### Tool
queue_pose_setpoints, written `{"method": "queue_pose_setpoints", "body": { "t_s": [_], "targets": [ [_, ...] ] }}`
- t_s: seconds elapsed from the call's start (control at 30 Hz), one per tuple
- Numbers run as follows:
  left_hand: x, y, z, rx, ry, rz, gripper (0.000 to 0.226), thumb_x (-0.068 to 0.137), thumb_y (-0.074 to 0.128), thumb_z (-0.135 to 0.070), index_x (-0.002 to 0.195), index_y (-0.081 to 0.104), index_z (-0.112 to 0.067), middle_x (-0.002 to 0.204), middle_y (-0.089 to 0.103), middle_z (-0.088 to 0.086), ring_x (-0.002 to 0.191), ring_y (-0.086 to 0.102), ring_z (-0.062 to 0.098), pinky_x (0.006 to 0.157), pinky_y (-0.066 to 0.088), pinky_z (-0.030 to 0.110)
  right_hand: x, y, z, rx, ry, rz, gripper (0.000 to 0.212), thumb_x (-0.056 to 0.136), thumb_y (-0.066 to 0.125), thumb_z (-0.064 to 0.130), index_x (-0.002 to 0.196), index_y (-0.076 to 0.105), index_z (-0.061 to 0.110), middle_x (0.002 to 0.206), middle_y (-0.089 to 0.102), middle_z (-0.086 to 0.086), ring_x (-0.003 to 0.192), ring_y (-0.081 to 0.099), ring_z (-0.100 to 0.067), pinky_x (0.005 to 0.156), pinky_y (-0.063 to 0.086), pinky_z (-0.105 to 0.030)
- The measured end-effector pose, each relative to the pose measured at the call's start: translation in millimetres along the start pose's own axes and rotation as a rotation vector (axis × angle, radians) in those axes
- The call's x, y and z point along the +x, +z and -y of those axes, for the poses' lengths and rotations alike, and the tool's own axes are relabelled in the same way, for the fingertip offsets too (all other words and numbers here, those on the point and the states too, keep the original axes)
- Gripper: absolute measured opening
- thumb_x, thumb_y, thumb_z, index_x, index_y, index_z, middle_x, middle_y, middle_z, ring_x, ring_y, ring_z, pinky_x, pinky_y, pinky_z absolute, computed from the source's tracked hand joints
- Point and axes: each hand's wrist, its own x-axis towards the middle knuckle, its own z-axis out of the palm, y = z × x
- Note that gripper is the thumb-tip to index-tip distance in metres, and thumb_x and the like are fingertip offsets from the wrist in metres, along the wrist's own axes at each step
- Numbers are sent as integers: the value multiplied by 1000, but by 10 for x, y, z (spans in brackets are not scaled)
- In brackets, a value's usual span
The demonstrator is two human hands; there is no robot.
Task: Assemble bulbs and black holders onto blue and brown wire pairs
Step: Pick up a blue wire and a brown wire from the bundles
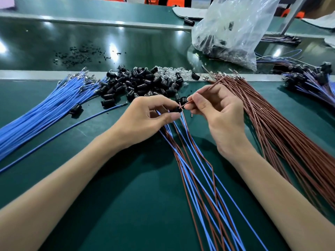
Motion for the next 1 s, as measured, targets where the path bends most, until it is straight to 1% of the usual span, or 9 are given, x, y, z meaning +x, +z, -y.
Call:
{"method": "queue_pose_setpoints", "body": {
  "t_s": [0.1, 0.27, 0.4, 0.47, 0.57, 0.73, 0.83, 0.9, 1.0],
  "targets": [
    [-1, -11, 11, -6, 9, -15, 12, 80, 68, -18, 89, 66, -25, 80, 62, -8, 73, 56, -2, 72, 47, 20, -16, 10, -8, -105, -34, 6, 17, 88, 64, -2, 82, 61, 13, 72, 69, 3, 68, 69, -10, 65, 51, -17],
    [-9, -9, 2, 66, 49, 1, 15, 82, 70, -10, 97, 71, -9, 87, 67, 10, 76, 59, 16, 71, 47, 32, -31, 34, -19, -144, -33, 40, 20, 83, 69, -1, 79, 66, 18, 71, 71, 4, 68, 70, -10, 67, 52, -16],
    [-13, 3, -5, 127, 88, 12, 14, 82, 71, -8, 96, 72, -6, 82, 67, 0, 75, 59, 5, 68, 43, 17, -23, 28, -17, -221, -34, 32, 21, 78, 75, 7, 75, 70, 27, 72, 72, 10, 68, 67, -4, 68, 50, -15],
    [-9, 10, 6, 155, 109, -2, 14, 81, 72, -9, 95, 72, -4, 81, 67, 0, 74, 60, 8, 68, 42, 16, -16, 26, -9, -173, -24, 21, 21, 78, 75, 5, 75, 71, 25, 71, 72, 8, 68, 67, -5, 66, 49, -14],
    [-7, 15, 30, 194, 151, -35, 17, 81, 72, -12, 96, 73, -2, 81, 67, 7, 74, 61, 18, 67, 44, 23, -28, 41, -18, -107, 1, 31, 21, 78, 75, 2, 75, 71, 22, 73, 73, 3, 69, 68, -9, 68, 51, -17],
    [-33, 11, 65, 306, 211, -36, 12, 82, 73, -13, 93, 74, -8, 74, 66, 7, 66, 60, 24, 63, 48, 41, -48, 60, -34, -281, 39, 91, 19, 76, 78, 11, 70, 71, 28, 74, 72, 8, 73, 67, -5, 72, 48, -13],
    [-36, 5, 87, 356, 260, -116, 17, 82, 72, -18, 92, 73, -5, 74, 63, 0, 63, 55, 14, 62, 48, 32, -50, 70, -1, -99, 107, 77, 3, 83, 70, 22, 84, 68, 21, 77, 73, 4, 69, 67, -7, 65, 49, -15],
    [-33, 10, 90, 388, 275, -165, 20, 81, 71, -21, 91, 73, -4, 74, 60, -4, 61, 50, 9, 60, 46, 25, -31, 63, 6, 132, 169, -16, 13, 91, 58, 27, 89, 58, 14, 78, 72, -3, 64, 66, -13, 60, 50, -19],
    [-40, 6, 98, 423, 289, -193, 18, 81, 72, -21, 90, 73, -5, 75, 60, -5, 62, 50, 7, 61, 45, 23, -7, 41, -11, 41, 118, -83, 15, 97, 55, 16, 82, 55, 14, 75, 71, -1, 61, 65, -10, 57, 50, -18]
  ]
}}
